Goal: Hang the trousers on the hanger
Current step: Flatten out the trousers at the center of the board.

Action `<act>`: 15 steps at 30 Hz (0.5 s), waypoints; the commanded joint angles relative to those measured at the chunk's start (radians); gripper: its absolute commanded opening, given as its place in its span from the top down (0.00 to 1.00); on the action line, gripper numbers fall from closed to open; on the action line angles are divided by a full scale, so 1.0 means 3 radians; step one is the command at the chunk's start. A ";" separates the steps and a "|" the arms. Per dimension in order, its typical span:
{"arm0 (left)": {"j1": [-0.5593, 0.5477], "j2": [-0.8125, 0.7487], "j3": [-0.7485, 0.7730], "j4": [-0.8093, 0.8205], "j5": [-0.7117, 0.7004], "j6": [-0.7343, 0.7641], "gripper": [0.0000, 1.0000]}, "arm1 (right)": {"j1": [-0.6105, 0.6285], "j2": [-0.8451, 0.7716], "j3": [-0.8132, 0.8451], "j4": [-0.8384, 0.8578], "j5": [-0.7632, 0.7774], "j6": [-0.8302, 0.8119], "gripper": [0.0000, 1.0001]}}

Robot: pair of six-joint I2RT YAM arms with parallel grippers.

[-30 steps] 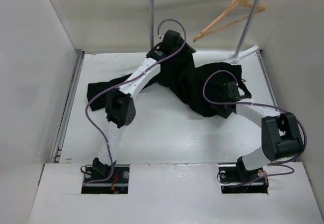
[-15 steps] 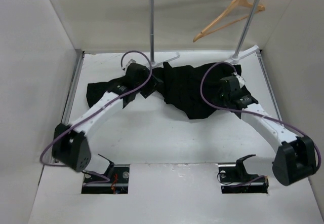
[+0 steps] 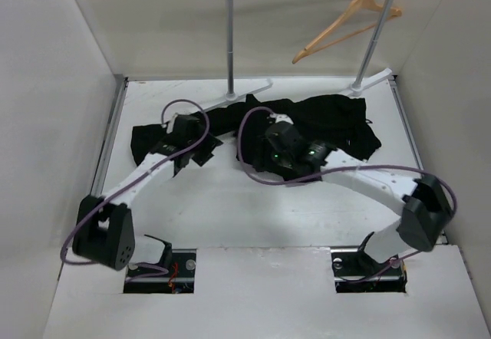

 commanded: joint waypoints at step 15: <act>0.1087 -0.1607 -0.1327 -0.0570 0.0253 -0.0016 0.51 | 0.0258 0.2514 0.2509 -0.1350 0.1827 -0.0198 0.38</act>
